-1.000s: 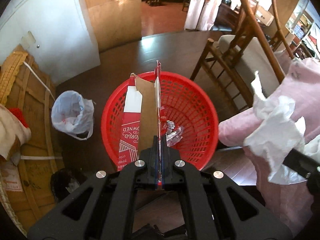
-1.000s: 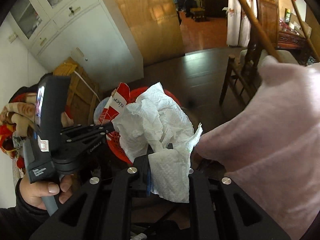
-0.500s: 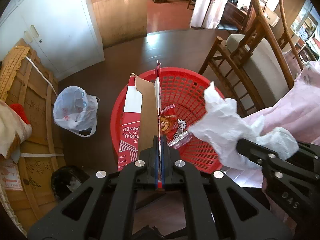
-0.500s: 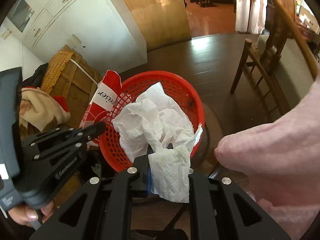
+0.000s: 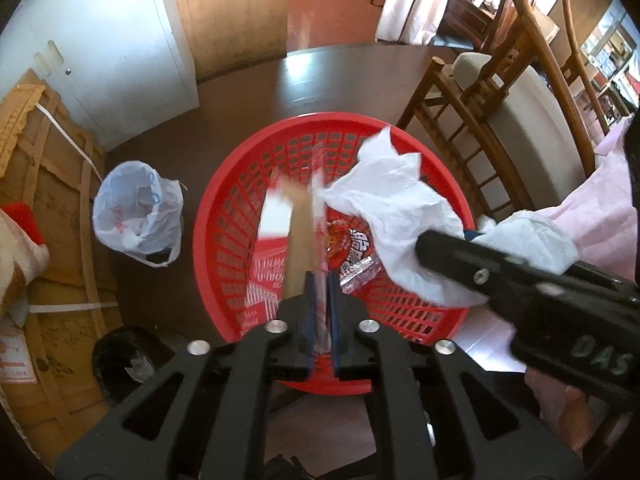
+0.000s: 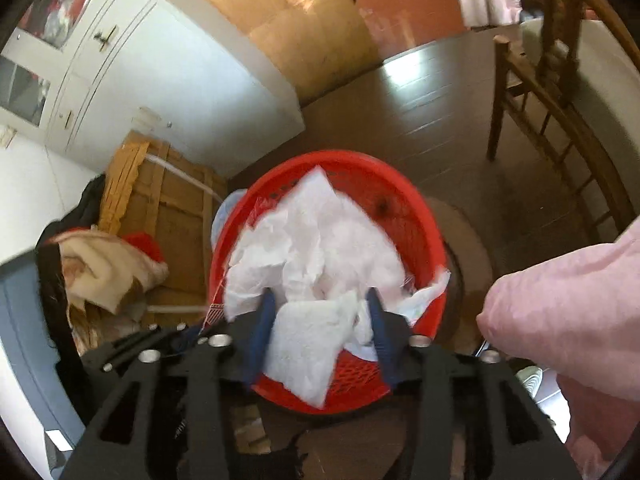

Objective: Collect trash
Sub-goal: 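Carry the carton and tissue to the red basket and open both tools, then swing both empty tools back toward the table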

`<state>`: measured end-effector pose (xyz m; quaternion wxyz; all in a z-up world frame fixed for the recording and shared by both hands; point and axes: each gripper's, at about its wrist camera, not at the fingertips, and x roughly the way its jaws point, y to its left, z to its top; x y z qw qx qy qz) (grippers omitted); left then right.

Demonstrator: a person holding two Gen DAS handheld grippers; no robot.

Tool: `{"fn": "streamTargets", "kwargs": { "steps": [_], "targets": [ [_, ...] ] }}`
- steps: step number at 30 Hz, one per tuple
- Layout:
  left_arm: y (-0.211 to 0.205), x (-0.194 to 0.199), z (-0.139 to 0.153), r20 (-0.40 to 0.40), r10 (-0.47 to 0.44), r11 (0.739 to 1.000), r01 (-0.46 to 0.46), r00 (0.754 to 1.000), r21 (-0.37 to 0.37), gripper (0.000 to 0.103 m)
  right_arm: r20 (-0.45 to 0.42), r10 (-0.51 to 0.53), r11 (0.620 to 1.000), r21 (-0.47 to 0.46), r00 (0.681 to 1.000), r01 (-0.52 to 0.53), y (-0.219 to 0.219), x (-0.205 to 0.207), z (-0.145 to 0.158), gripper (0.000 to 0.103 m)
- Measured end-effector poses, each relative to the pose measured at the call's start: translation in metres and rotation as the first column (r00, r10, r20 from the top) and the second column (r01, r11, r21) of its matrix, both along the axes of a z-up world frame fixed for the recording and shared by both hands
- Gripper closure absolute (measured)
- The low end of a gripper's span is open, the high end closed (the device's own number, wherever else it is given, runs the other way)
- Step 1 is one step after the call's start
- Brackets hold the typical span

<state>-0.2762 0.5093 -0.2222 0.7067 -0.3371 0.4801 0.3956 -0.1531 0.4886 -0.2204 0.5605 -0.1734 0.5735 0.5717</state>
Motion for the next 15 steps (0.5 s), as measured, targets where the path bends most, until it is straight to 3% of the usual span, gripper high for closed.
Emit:
{"fn": "streamTargets", "kwargs": {
  "steps": [1,3,8,15],
  "targets": [
    [0.000,0.000,0.001,0.000,0.000,1.000,0.000,1.000,0.002,0.084,0.007,0.001,1.000,0.004,1.000,-0.001,0.001,0.001,0.001,0.052],
    [0.000,0.000,0.003,-0.003,0.004,1.000,-0.003,1.000,0.015,0.067,0.003,0.009,1.000,0.014,1.000,-0.009,0.000,0.002,0.004,0.052],
    [-0.001,-0.003,0.012,0.016,0.013,0.999,-0.013,1.000,0.030,0.057,-0.028,0.009,0.998,0.056,1.000,-0.008,-0.004,0.010,0.015,0.052],
    [-0.005,-0.003,0.027,0.017,0.019,0.998,-0.020,1.000,0.059,0.044,0.019,0.013,0.992,0.124,1.000,-0.016,-0.030,0.012,0.053,0.044]
  ]
}}
